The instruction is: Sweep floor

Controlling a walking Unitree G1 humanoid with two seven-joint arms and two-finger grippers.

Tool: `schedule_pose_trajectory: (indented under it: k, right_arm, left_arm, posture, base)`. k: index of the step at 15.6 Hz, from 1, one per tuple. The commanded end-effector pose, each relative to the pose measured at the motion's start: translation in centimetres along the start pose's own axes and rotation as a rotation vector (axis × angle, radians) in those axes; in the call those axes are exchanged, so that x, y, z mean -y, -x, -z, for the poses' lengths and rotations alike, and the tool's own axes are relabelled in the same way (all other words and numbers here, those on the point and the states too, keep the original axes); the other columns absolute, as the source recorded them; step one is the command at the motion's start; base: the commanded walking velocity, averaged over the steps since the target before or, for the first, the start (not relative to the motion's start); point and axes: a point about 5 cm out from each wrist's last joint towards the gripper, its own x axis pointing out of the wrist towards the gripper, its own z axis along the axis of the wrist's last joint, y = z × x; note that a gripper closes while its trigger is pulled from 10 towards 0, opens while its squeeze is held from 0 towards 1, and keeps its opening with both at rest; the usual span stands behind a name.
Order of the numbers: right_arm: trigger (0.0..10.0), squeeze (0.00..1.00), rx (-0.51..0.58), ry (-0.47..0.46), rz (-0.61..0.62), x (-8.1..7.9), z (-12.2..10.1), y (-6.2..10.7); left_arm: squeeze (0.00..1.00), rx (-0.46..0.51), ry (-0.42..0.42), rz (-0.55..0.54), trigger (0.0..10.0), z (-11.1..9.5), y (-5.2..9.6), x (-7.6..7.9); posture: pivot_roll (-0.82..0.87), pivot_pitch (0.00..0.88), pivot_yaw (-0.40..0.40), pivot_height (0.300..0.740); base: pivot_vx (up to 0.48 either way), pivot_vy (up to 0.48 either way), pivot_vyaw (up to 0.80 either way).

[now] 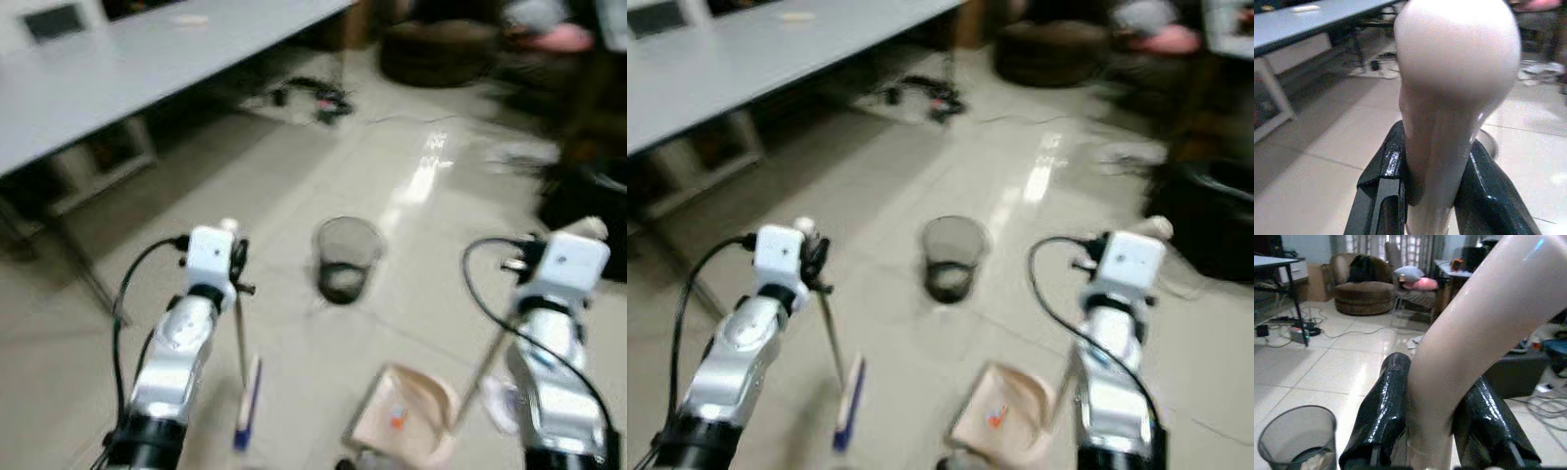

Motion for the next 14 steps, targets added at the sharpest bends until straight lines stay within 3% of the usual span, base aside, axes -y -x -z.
schedule_pose_trajectory:
  k: [1, 4, 10, 14]
  right_arm:
    - [10.0, 0.0, 0.02, -0.002, 0.006, -0.1, -0.6, -0.2]
    - [10.0, 0.0, -0.007, -0.009, 0.051, 0.7, -0.2, 0.3]
    - [10.0, 0.0, -0.007, -0.02, 0.129, 2.1, -0.1, 0.6]
    - [10.0, 0.0, 0.002, -0.024, 0.125, 2.0, -0.5, 0.5]
  left_arm:
    - [0.0, 0.104, 0.005, -0.024, 10.0, -1.7, 0.1, -0.5]
    - [0.0, 0.111, -0.012, -0.07, 10.0, -1.4, 0.7, -0.9]
    - [0.0, 0.179, -0.009, 0.082, 10.0, -2.7, 0.8, 0.8]
    - [0.0, 0.217, 0.015, 0.129, 10.0, -3.6, 0.3, 1.3]
  posture:
    - [-0.05, 0.001, 0.024, 0.74]
    - [-0.05, 0.013, 0.029, 0.74]
    - [-0.04, 0.037, 0.057, 0.74]
    - [-0.05, 0.033, 0.069, 0.74]
  base:
    - [0.0, 0.0, -0.8]
    - [0.0, 0.0, -0.8]
    - [0.0, 0.0, -0.8]
    - [0.0, 0.0, -0.8]
